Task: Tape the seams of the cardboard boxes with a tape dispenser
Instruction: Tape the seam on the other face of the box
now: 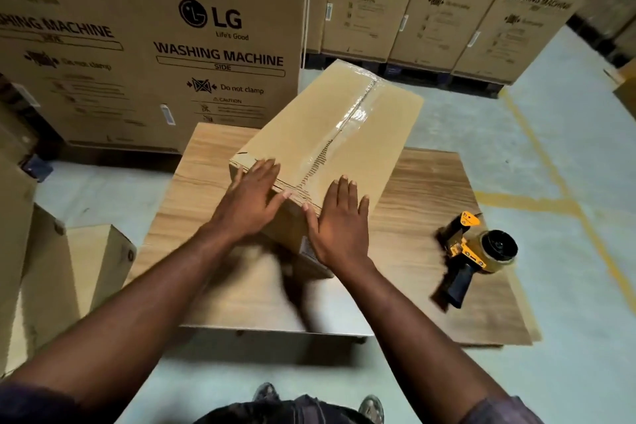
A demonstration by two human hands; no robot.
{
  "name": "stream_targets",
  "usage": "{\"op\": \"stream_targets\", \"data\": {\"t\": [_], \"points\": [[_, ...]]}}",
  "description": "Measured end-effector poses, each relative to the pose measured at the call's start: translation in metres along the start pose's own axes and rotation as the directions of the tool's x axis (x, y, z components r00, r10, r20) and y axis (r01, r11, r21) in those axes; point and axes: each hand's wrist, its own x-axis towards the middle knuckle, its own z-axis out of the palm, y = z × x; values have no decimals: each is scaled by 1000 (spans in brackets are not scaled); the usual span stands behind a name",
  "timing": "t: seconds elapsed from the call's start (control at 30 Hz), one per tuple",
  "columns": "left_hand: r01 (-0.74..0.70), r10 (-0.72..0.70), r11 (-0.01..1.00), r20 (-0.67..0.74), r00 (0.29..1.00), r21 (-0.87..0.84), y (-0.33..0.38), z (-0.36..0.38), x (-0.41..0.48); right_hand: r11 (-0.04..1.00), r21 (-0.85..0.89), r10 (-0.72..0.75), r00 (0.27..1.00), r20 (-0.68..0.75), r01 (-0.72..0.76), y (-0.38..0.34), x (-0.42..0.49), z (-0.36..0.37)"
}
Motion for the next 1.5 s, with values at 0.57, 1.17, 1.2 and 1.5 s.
{"op": "stream_targets", "data": {"t": [0.57, 1.17, 1.2, 1.5], "points": [[-70, 78, 994, -96, 992, 89, 100, 64, -51, 983, 47, -169, 976, -140, 177, 148, -28, -21], [-378, 399, 852, -20, 917, -362, 261, 148, -68, 399, 705, 661, 717, 222, -586, 304, -79, 3], [-310, 385, 874, 144, 912, -374, 272, 169, -60, 346, 674, 674, 673, 306, -653, 317, -76, 9], [126, 64, 937, 512, 857, -327, 330, 284, -20, -197, 689, 450, 560, 696, -698, 370, -57, 45]]}}
